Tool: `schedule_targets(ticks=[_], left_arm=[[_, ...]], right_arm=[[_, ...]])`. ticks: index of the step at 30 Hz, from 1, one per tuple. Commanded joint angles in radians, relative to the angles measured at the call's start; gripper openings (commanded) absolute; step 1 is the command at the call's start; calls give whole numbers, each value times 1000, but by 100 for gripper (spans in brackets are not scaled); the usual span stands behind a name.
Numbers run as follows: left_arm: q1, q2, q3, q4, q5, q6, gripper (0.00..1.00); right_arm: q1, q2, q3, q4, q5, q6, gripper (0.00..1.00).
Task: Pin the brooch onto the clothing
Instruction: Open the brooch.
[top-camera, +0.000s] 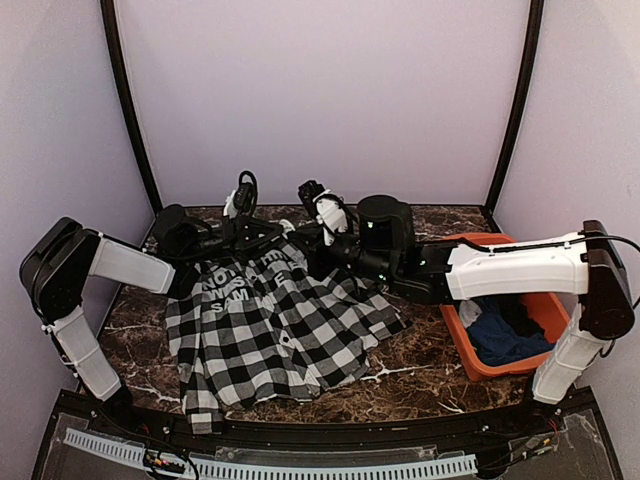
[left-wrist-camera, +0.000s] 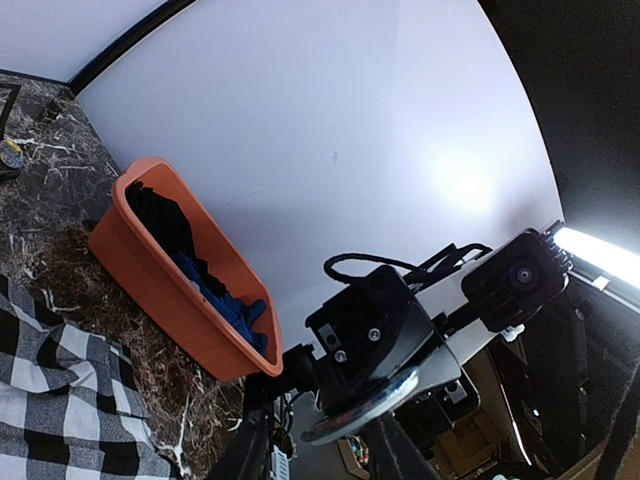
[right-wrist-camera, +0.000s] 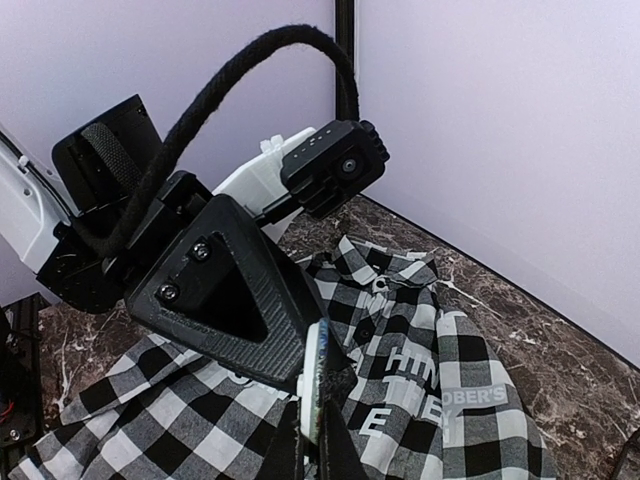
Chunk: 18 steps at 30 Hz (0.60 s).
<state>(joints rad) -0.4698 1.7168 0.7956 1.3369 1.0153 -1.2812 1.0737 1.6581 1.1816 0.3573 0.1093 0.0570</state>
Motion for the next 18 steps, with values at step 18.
schedule_targets(ticks=[18], left_arm=[[-14,7,-2,277,22,5,11]], right_arm=[[40,31,67,1,13,-41,0]])
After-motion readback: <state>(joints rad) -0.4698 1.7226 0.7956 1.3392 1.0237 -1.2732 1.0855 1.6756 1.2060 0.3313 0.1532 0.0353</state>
